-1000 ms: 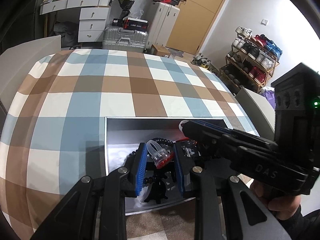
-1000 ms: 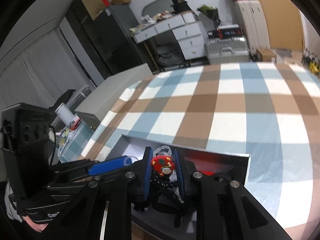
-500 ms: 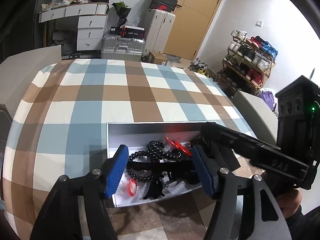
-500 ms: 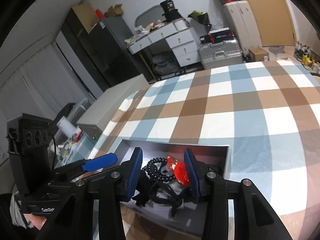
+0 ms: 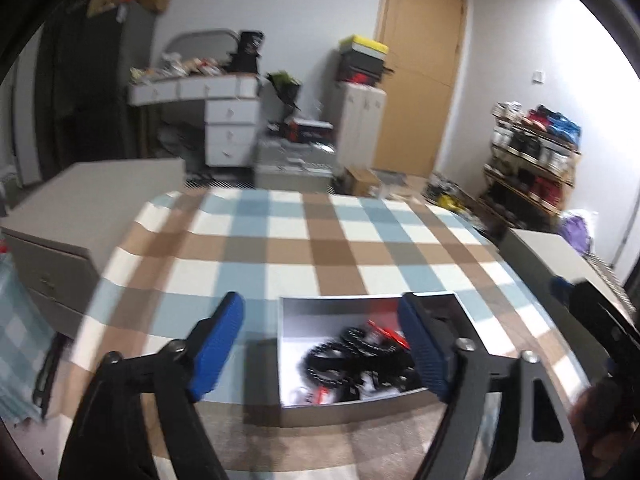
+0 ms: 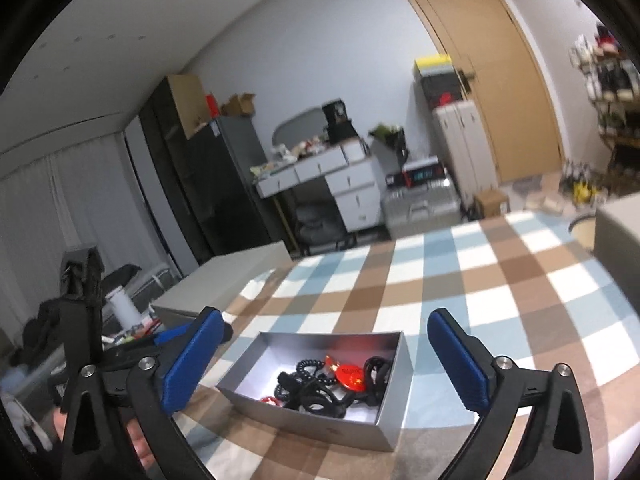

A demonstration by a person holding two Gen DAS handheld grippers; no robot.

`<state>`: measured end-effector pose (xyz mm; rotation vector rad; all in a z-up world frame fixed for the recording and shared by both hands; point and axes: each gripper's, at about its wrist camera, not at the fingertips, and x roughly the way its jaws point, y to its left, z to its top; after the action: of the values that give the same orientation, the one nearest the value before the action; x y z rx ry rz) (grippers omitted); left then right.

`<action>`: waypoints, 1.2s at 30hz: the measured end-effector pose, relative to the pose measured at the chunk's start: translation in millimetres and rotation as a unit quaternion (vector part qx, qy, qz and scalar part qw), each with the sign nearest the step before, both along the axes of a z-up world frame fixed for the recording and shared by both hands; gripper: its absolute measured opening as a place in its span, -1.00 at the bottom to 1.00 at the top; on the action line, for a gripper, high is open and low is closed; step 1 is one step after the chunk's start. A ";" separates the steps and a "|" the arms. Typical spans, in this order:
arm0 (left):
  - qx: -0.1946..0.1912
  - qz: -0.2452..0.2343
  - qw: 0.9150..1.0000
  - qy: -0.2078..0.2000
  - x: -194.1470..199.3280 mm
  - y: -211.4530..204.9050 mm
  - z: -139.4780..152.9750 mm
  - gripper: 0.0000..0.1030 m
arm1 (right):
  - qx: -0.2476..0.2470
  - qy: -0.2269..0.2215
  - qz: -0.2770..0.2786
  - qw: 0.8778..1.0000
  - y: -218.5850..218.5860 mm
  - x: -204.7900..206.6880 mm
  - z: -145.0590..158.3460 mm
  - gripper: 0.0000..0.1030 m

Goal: Organize jewelry

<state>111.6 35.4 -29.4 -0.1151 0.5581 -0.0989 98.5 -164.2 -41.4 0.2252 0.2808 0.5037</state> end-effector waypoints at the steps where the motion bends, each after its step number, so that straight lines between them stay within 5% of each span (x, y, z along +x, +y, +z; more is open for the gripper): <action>1: 0.006 0.011 1.000 -0.010 -2.3 0.7 0.2 0.63 | -0.009 -0.011 -0.004 1.000 1.9 -4.2 -0.3 1.00; 10: 0.069 0.067 0.994 -0.054 -17.4 -2.4 -3.5 0.77 | -0.042 -0.068 -0.043 0.996 4.8 -23.2 -15.5 1.00; 13: 0.074 0.077 0.992 -0.064 -23.5 -1.7 -6.1 0.98 | -0.042 -0.071 -0.054 0.995 3.0 -24.1 -20.6 1.00; 19: 0.085 0.075 0.989 -0.090 -32.0 -2.7 -14.1 0.98 | -0.069 -0.087 -0.075 0.991 4.6 -29.1 -27.8 1.00; 36: 0.081 0.066 0.989 -0.104 -40.6 -4.1 -26.4 0.98 | -0.134 -0.053 -0.097 0.985 21.8 -19.5 -36.3 1.00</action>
<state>71.0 31.3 -55.8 0.0164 0.3475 0.0635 79.0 -142.4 -77.7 -0.0365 0.2168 0.2796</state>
